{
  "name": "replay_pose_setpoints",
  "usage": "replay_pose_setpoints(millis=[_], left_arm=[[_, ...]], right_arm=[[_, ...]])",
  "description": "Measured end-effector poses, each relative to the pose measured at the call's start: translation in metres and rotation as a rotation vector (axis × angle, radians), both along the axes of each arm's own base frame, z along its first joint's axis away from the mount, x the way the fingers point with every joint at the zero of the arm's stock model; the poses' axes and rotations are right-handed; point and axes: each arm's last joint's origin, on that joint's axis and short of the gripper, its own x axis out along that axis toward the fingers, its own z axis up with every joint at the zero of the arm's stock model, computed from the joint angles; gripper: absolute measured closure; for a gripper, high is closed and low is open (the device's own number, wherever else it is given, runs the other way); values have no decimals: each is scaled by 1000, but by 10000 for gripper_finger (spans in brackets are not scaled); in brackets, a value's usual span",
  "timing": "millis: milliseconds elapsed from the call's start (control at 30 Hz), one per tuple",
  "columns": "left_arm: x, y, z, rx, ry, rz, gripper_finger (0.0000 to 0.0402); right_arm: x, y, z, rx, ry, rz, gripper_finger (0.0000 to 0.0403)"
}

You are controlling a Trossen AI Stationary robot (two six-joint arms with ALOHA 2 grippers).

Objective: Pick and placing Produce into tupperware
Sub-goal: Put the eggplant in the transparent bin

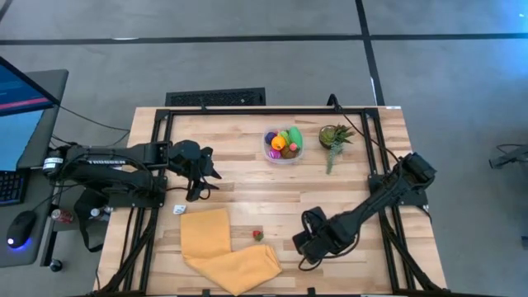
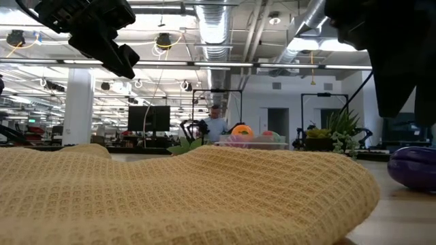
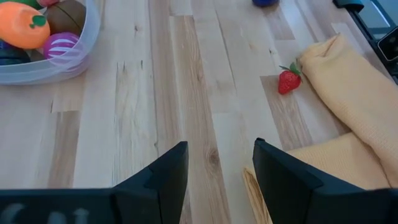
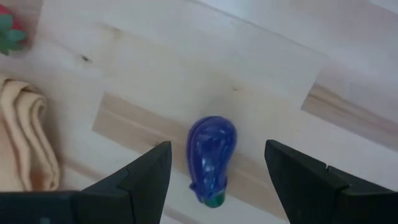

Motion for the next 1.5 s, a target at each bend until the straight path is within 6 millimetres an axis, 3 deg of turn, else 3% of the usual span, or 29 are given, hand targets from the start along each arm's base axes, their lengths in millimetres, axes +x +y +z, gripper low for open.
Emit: replay_pose_setpoints(millis=[333, 567, 767, 1167, 1500], left_arm=[[0, 0, 0, 0, 0, 0, 233], [0, 0, 0, 0, 0, 0, 233], [0, 0, 0, -7, -2, -7, 233], [0, 0, 0, -28, 2, 6, 233], [0, 0, 0, -34, 1, 12, 233]], right_arm=[[0, -1, -1, -1, 18, 28, 122], [8, 11, -21, 45, 27, 43, 122], [2, 8, -25, 2, 84, 19, 122], [13, 16, -47, 38, 75, 27, 122], [14, 17, -48, 40, 65, 29, 122]])
